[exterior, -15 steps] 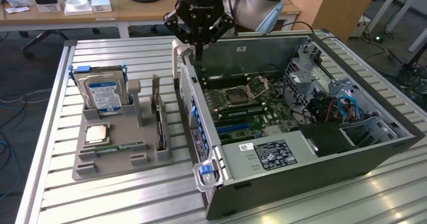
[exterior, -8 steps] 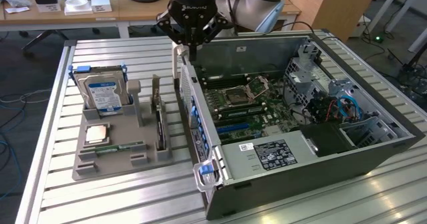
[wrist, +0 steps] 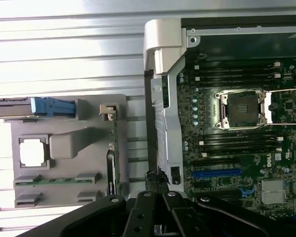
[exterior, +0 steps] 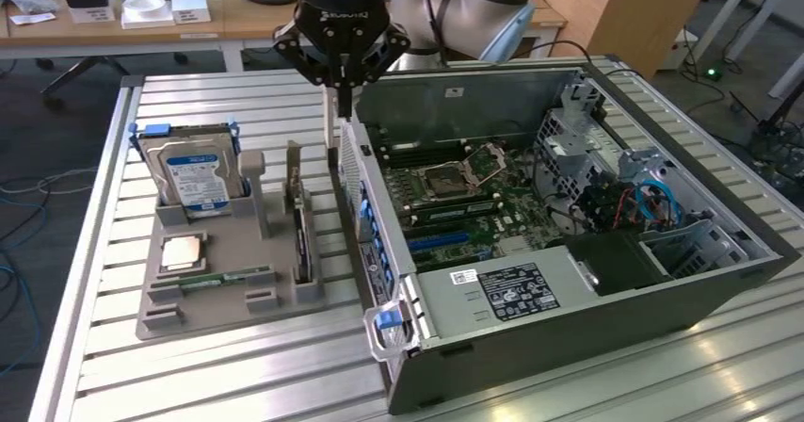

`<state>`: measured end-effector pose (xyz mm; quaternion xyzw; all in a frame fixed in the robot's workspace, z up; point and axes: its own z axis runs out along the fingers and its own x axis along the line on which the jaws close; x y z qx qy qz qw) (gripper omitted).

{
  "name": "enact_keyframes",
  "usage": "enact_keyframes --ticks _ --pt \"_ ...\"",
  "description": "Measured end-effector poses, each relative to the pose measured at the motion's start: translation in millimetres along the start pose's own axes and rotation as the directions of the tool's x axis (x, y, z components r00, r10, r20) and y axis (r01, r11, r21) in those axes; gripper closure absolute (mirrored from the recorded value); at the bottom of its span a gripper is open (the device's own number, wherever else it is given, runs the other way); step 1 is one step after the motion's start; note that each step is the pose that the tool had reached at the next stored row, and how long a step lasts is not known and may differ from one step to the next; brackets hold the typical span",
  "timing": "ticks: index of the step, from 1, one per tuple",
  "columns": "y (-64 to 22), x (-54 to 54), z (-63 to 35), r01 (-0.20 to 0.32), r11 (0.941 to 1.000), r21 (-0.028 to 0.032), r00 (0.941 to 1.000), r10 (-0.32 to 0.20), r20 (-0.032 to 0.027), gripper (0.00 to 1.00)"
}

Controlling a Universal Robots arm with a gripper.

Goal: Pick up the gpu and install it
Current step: 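Reach for the gpu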

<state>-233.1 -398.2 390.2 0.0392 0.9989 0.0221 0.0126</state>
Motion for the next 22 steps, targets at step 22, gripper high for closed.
enact_keyframes --ticks 22 --pt "-1.8 35.4 0.8 -0.003 1.0000 0.0001 1.0000 0.003 0.0001 0.89"
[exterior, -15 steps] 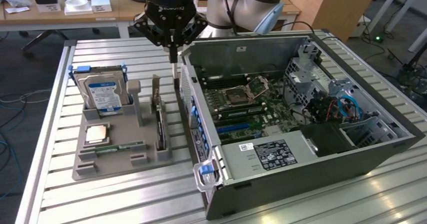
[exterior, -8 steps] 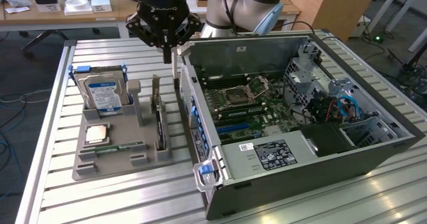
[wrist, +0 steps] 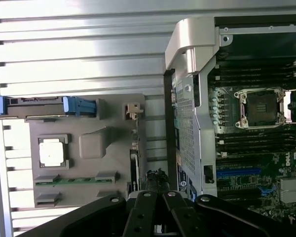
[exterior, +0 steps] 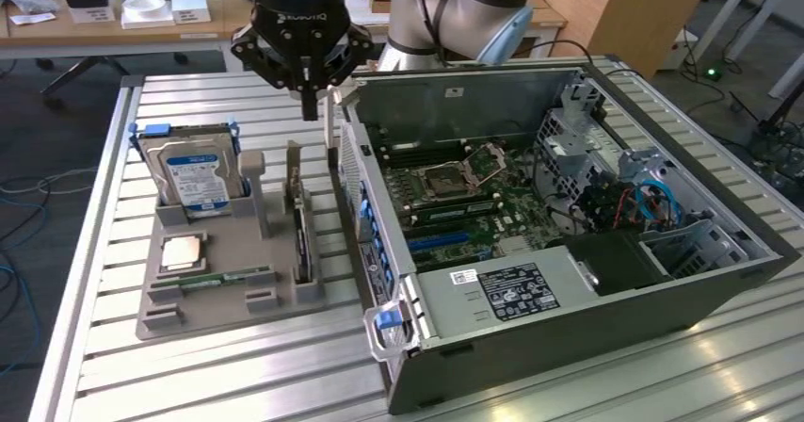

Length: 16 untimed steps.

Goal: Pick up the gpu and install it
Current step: 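Reach for the gpu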

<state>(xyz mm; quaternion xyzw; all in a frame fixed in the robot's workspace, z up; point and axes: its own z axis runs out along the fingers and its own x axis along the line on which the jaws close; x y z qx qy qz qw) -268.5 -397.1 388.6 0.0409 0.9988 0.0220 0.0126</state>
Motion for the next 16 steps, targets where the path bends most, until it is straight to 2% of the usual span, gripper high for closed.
enact_keyframes --ticks 10,16 --pt "-1.0 18.3 1.2 -0.002 1.0000 0.0029 1.0000 0.002 0.0004 0.89" --pt "-1.1 19.3 1.3 -0.001 1.0000 0.0028 1.0000 0.001 0.0003 0.89"
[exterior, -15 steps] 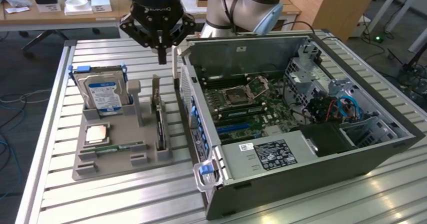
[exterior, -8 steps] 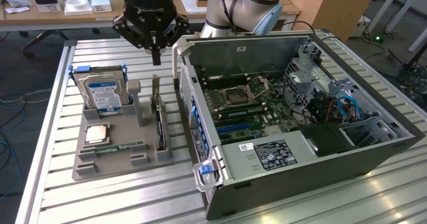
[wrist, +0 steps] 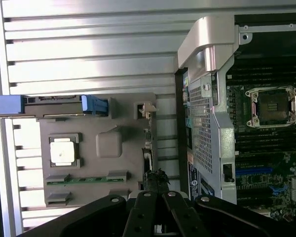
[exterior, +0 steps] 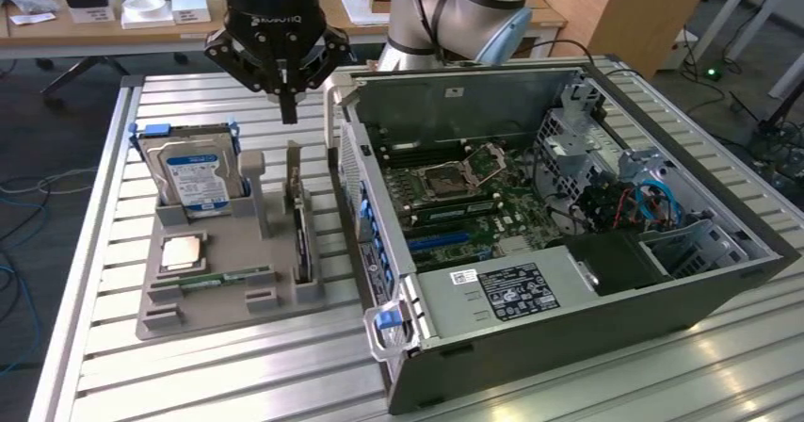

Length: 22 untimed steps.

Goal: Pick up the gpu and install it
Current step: 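Reach for the gpu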

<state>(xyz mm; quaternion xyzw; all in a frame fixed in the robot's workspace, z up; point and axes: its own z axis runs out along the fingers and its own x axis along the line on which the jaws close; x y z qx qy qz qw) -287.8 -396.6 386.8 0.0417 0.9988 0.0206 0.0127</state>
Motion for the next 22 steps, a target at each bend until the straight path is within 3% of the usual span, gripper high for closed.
enact_keyframes --ticks 5,22 --pt "-2.0 0.0 0.0 0.000 1.0000 0.0012 1.0000 0.000 0.0002 0.89" --pt "-22.7 -0.8 -0.9 0.000 1.0000 0.0046 1.0000 0.000 0.0005 0.89"
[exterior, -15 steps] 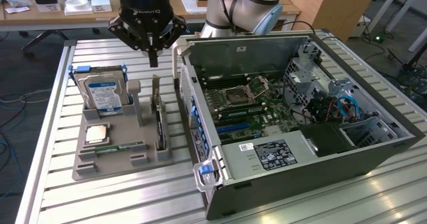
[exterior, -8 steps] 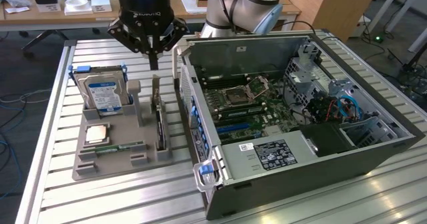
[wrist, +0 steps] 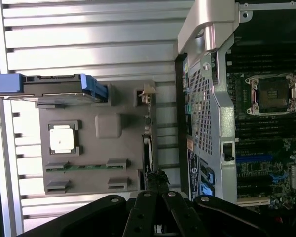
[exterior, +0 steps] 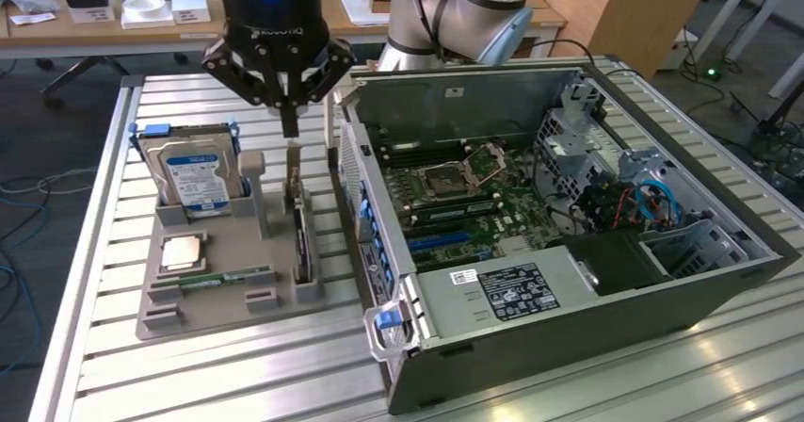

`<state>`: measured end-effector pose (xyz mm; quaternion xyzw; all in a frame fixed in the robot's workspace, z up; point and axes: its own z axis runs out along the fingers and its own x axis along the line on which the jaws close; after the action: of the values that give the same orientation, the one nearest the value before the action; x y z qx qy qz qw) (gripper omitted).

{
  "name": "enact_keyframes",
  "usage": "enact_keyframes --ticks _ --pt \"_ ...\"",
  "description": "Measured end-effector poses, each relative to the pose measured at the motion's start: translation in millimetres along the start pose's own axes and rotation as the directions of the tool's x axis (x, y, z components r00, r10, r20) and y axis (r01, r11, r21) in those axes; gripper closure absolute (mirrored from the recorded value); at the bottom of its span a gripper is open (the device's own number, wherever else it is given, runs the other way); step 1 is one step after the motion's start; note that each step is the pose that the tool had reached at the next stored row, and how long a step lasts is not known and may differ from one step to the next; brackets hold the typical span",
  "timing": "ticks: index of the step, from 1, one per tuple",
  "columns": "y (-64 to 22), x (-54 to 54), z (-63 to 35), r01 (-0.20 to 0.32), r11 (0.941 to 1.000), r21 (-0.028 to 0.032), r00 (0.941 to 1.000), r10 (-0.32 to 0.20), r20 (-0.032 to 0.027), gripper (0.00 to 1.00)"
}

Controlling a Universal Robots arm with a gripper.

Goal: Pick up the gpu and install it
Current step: 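Reach for the gpu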

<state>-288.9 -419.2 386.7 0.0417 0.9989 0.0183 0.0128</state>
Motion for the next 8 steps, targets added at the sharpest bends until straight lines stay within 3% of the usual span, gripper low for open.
enact_keyframes --ticks 8 --pt "-8.6 0.0 -0.3 0.000 1.0000 0.0001 1.0000 0.000 0.0000 0.89"
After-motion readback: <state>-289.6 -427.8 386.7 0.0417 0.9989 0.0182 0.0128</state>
